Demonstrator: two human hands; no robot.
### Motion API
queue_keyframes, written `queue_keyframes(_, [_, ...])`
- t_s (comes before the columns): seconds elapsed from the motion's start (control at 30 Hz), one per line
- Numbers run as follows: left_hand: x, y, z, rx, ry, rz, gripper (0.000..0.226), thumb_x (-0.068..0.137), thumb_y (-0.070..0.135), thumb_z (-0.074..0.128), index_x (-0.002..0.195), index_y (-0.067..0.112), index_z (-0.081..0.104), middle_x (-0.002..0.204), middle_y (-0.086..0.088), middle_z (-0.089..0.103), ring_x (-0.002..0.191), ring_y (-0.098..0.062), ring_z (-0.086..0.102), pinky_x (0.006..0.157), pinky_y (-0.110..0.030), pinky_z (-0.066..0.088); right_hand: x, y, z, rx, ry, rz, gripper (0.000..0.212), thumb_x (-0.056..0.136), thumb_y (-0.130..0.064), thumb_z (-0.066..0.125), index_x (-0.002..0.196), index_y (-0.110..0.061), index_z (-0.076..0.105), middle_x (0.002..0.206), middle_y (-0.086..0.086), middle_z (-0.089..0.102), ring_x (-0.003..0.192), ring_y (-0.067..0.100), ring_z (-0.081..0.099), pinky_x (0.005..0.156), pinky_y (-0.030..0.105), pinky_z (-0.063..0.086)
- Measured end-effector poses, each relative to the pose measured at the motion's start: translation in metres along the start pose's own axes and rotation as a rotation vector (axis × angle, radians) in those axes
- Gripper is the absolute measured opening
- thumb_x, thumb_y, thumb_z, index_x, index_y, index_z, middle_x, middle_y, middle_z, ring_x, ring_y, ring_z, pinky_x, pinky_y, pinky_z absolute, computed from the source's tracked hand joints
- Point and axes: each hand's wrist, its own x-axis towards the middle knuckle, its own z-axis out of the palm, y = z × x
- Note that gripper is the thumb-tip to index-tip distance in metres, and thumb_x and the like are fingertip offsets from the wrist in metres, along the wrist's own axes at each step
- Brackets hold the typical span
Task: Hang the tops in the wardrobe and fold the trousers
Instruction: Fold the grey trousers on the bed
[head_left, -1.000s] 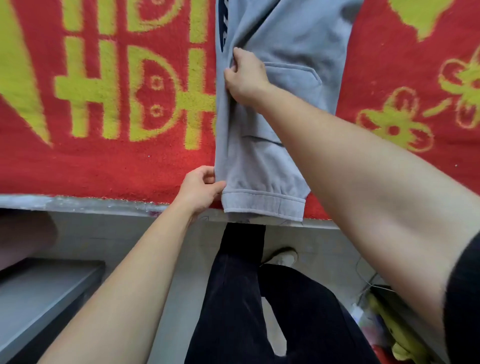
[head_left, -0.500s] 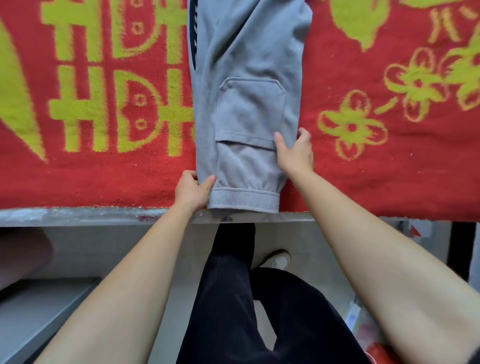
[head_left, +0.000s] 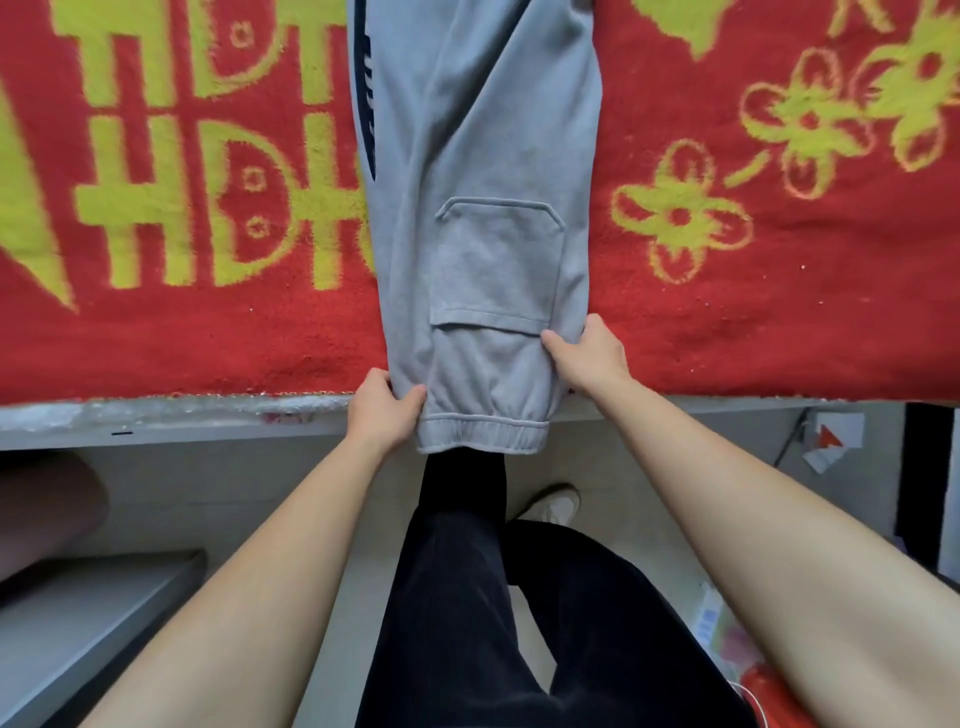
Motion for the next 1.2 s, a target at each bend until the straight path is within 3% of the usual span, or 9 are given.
queue_keyframes(0.1, [0.008, 0.025, -0.005, 0.036, 0.165, 0.052, 0.044, 0.086, 0.026, 0.064, 0.124, 0.008, 0.048, 0.125, -0.015, 0.052, 0.115, -0.033, 0.052, 0.096, -0.041, 0.042, 0.007, -0.023, -0.010, 0.114, 0.263, -0.074, 0.064, 0.086, -0.034, 0.062, 0.143, -0.014, 0.041, 0.140, 0.014, 0.044, 0.127, 0.034, 0.048, 0.102, 0.038, 0.039])
queue_keyframes(0.23, [0.032, 0.072, -0.027, 0.026, 0.342, 0.272, 0.037, 0.093, 0.021, 0.054, 0.128, 0.011, 0.051, 0.128, -0.013, 0.050, 0.117, -0.030, 0.052, 0.099, -0.042, 0.041, 0.033, -0.074, -0.036, 0.188, 0.470, -0.243, 0.054, 0.087, -0.019, 0.057, 0.140, -0.011, 0.048, 0.135, 0.015, 0.047, 0.123, 0.030, 0.050, 0.102, 0.029, 0.032])
queue_keyframes(0.4, [0.086, 0.150, -0.061, -0.001, 0.347, 0.433, 0.035, 0.095, 0.027, 0.058, 0.125, 0.009, 0.054, 0.122, -0.011, 0.055, 0.111, -0.027, 0.056, 0.097, -0.042, 0.044, 0.079, -0.157, -0.066, 0.232, 0.437, -0.384, 0.037, 0.092, -0.008, 0.051, 0.127, -0.008, 0.060, 0.122, 0.012, 0.061, 0.105, 0.024, 0.061, 0.095, 0.021, 0.036])
queue_keyframes(0.6, [0.140, 0.220, -0.086, -0.020, 0.256, 0.421, 0.040, 0.094, 0.045, 0.058, 0.121, 0.015, 0.060, 0.102, 0.005, 0.062, 0.103, -0.021, 0.061, 0.088, -0.032, 0.046, 0.137, -0.259, -0.093, 0.162, 0.428, -0.465, 0.030, 0.096, -0.017, 0.051, 0.121, -0.013, 0.068, 0.120, 0.005, 0.071, 0.115, 0.020, 0.063, 0.104, 0.025, 0.040])
queue_keyframes(0.77, [0.164, 0.235, -0.094, -0.057, 0.179, 0.418, 0.035, 0.087, 0.048, 0.067, 0.109, 0.021, 0.072, 0.089, 0.010, 0.067, 0.095, -0.016, 0.066, 0.089, -0.031, 0.050, 0.186, -0.311, -0.099, 0.135, 0.494, -0.392, 0.030, 0.095, -0.039, 0.054, 0.111, -0.019, 0.069, 0.108, -0.002, 0.073, 0.109, 0.018, 0.064, 0.091, 0.024, 0.040])
queue_keyframes(0.87, [0.173, 0.237, -0.095, -0.157, 0.088, 0.406, 0.019, 0.085, 0.036, 0.074, 0.097, 0.022, 0.078, 0.093, 0.005, 0.076, 0.094, -0.012, 0.070, 0.091, -0.036, 0.053, 0.208, -0.328, -0.101, 0.173, 0.528, -0.282, 0.047, 0.091, -0.049, 0.060, 0.124, -0.017, 0.056, 0.119, -0.001, 0.069, 0.117, 0.019, 0.060, 0.093, 0.025, 0.039])
queue_keyframes(1.0, [0.175, 0.240, -0.099, -0.234, 0.063, 0.399, 0.013, 0.086, 0.029, 0.074, 0.093, 0.019, 0.080, 0.091, 0.004, 0.077, 0.090, -0.011, 0.071, 0.089, -0.036, 0.055, 0.225, -0.340, -0.112, 0.170, 0.518, -0.146, 0.033, 0.092, -0.031, 0.056, 0.120, -0.015, 0.060, 0.123, 0.003, 0.067, 0.119, 0.022, 0.060, 0.095, 0.026, 0.041])
queue_keyframes(1.1, [0.170, 0.239, -0.110, -0.356, 0.138, 0.420, 0.014, 0.089, 0.026, 0.072, 0.093, 0.015, 0.079, 0.089, 0.005, 0.075, 0.085, -0.008, 0.069, 0.085, -0.029, 0.054, 0.218, -0.365, -0.112, 0.179, 0.531, -0.409, 0.011, 0.090, -0.019, 0.049, 0.101, -0.020, 0.052, 0.093, -0.002, 0.059, 0.093, 0.014, 0.055, 0.090, 0.027, 0.041])
queue_keyframes(1.2, [0.168, 0.232, -0.122, -0.439, 0.229, 0.396, 0.011, 0.091, 0.024, 0.070, 0.091, 0.016, 0.077, 0.084, 0.010, 0.073, 0.074, 0.000, 0.064, 0.075, -0.018, 0.050, 0.206, -0.403, -0.098, 0.147, 0.483, -0.639, 0.028, 0.090, -0.018, 0.048, 0.116, -0.018, 0.059, 0.093, 0.000, 0.053, 0.087, 0.012, 0.047, 0.082, 0.023, 0.038])
